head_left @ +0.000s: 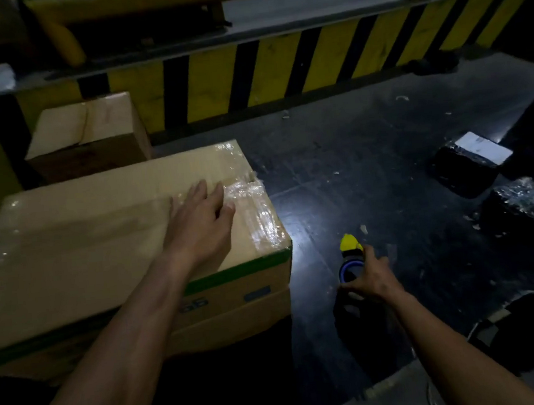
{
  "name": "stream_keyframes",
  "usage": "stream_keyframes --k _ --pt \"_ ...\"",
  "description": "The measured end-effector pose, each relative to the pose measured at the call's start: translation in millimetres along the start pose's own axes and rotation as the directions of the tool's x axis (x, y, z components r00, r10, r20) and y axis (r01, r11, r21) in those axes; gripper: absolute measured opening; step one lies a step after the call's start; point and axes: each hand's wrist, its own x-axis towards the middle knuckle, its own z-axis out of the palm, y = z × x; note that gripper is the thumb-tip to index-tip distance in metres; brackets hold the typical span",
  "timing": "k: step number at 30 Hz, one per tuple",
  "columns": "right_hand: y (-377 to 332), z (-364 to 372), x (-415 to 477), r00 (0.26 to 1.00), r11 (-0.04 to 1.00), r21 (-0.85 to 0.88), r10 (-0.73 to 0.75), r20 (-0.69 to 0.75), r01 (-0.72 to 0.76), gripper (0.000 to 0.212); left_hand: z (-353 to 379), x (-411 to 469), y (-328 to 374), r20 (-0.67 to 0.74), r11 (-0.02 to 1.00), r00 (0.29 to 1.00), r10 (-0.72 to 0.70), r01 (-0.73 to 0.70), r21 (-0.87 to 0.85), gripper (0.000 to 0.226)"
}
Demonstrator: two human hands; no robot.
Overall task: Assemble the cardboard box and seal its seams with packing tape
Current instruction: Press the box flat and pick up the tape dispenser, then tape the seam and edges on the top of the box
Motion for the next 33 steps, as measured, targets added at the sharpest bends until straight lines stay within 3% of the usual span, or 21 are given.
stream_keyframes --k 5,13,18,23,27,33 --pt "-77.9 -68.5 -14.5 0.931 0.939 0.032 -0.336 -0.140 0.344 0.115 -26.1 -16.6 -26.8 0.004 0.986 1.000 0.008 -0.007 -0.167 0.052" --pt "-228.1 -131.6 -83.9 0.659 0.675 -0.019 -0.726 -0.198 0.738 0.114 -60.7 -49.6 -90.6 -0.089 0.985 0.995 -0.050 0.034 -0.171 0.050" --pt "-304.8 -103.3 -107.4 0.528 0.533 -0.054 -0.846 -0.079 0.845 0.117 -86.1 -67.8 -142.3 -0.177 0.987 0.972 -0.156 0.146 -0.065 0.048" --pt "-361.9 -52.9 -119.6 0.478 0.465 -0.186 -0.878 0.031 0.866 0.122 -100.7 -91.1 -197.0 -0.191 0.954 0.936 -0.296 0.299 -0.015 0.056" --pt "-403.1 -8.2 -128.0 0.442 0.390 -0.306 -0.888 0.124 0.869 0.120 -108.1 -107.2 -226.2 -0.129 0.931 0.925 -0.358 0.343 -0.123 0.062" --pt "-432.5 44.4 -126.5 0.361 0.237 -0.434 -0.903 0.231 0.869 0.080 -100.9 -108.0 -237.2 -0.118 0.934 0.932 -0.342 0.324 -0.148 0.056"
